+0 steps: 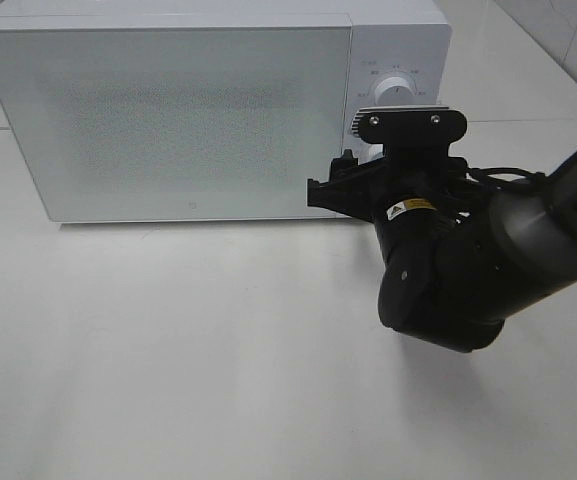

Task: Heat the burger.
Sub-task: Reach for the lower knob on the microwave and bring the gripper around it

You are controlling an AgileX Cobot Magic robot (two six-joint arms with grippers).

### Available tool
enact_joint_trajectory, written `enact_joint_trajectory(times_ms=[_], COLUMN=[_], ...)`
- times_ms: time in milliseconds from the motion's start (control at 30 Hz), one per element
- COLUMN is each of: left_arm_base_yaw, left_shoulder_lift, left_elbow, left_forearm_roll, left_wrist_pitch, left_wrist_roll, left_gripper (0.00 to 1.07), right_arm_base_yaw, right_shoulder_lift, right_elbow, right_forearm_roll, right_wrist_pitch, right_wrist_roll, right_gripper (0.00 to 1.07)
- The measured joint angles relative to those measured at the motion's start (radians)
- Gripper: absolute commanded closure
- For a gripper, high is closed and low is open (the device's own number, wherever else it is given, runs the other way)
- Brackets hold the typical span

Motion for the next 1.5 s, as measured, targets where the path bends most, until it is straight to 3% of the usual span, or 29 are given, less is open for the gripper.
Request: enact_joint_trajectory(times_ms=[300, 800, 1500], left_arm_base_yaw=[0.0, 0.0, 0.0], left_shoulder_lift=[0.0, 0.0, 0.0], left_elbow=[0.0, 0.0, 0.0], left_forearm_roll=[0.0, 0.0, 0.0], left_wrist_pitch=[0.0, 0.0, 0.0], left_wrist_roll=[0.0, 0.0, 0.0], left_gripper=[0.06, 0.06, 0.06], right_arm_base_yaw=[-0.011, -0.011, -0.036], right_shoulder_lift=[0.073, 0.074, 0.074], right_elbow=[-0.092, -0.098, -0.11], right_forearm_roll=[0.048, 0.092, 0.051], right_wrist_pitch=[0.0, 0.0, 0.001], right_wrist_roll=[0.0, 0.0, -0.008], right_gripper=[0.32, 0.32, 0.32])
